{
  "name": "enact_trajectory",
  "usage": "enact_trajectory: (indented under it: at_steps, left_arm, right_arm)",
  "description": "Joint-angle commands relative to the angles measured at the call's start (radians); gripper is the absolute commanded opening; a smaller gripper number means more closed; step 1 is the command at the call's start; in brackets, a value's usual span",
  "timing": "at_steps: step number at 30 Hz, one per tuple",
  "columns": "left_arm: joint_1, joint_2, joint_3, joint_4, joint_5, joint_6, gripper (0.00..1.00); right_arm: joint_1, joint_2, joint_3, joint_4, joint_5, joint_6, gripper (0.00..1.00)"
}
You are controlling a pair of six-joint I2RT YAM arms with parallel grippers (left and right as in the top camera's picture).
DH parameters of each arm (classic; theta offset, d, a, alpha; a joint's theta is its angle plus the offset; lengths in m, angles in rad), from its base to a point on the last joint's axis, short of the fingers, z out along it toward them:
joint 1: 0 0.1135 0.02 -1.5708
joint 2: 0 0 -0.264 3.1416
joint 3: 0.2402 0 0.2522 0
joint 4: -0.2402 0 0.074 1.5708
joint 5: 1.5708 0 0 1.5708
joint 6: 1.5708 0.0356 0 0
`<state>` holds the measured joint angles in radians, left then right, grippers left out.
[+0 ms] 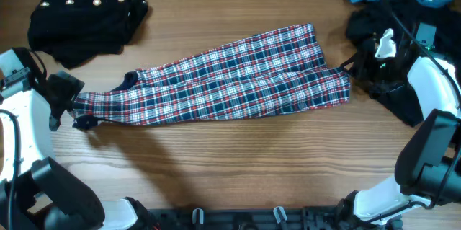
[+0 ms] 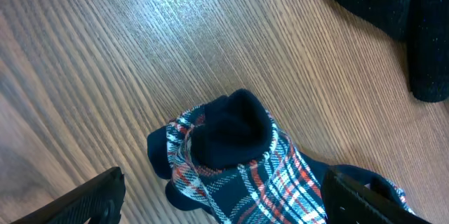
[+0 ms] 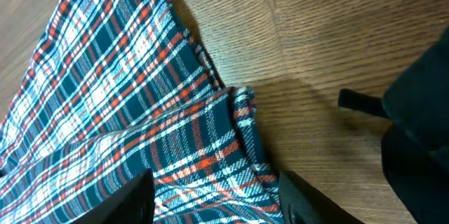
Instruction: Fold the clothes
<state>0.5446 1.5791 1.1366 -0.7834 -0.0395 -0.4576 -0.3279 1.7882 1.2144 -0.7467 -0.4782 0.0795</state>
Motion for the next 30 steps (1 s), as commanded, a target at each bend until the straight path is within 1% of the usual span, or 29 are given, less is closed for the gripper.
enact_trajectory:
  at_steps: [1,4,8,9,11,12,14,18,25,30]
  left_arm:
    - [-0.013,0.007,0.023,0.014,-0.010,0.006,0.89]
    - [-0.061,0.007,0.023,0.044,-0.009,0.019,0.90]
    - [-0.153,0.007,0.023,0.126,0.031,0.130,0.93]
    - [-0.170,0.007,0.023,0.142,0.031,0.142,0.94]
    - [-0.219,0.007,0.023,0.179,0.031,0.167,0.96]
    - [-0.253,0.007,0.023,0.196,0.028,0.192,0.99]
    - [-0.279,0.008,0.023,0.198,0.028,0.220,0.99]
    - [-0.325,0.018,0.023,0.192,0.032,0.296,0.98]
    - [-0.404,0.040,0.023,0.203,0.032,0.429,0.89]
    - [-0.433,0.105,0.023,0.248,0.032,0.478,0.87]
  right_arm:
    - [0.002,0.014,0.029,-0.002,-0.058,-0.041,0.57]
    - [0.006,0.014,0.042,-0.003,-0.082,-0.081,0.57]
    - [0.017,0.014,0.089,-0.036,-0.103,-0.139,0.59]
    - [0.020,0.014,0.105,-0.047,-0.104,-0.152,0.59]
    - [0.032,0.014,0.140,-0.066,-0.100,-0.166,0.63]
    - [0.045,0.014,0.159,-0.069,-0.099,-0.166,0.66]
    - [0.059,0.014,0.166,-0.064,-0.099,-0.165,0.67]
    - [0.078,0.014,0.166,-0.060,-0.082,-0.165,0.66]
    - [0.116,0.014,0.166,-0.002,-0.031,-0.166,0.67]
    - [0.133,0.015,0.166,0.046,-0.030,-0.167,0.66]
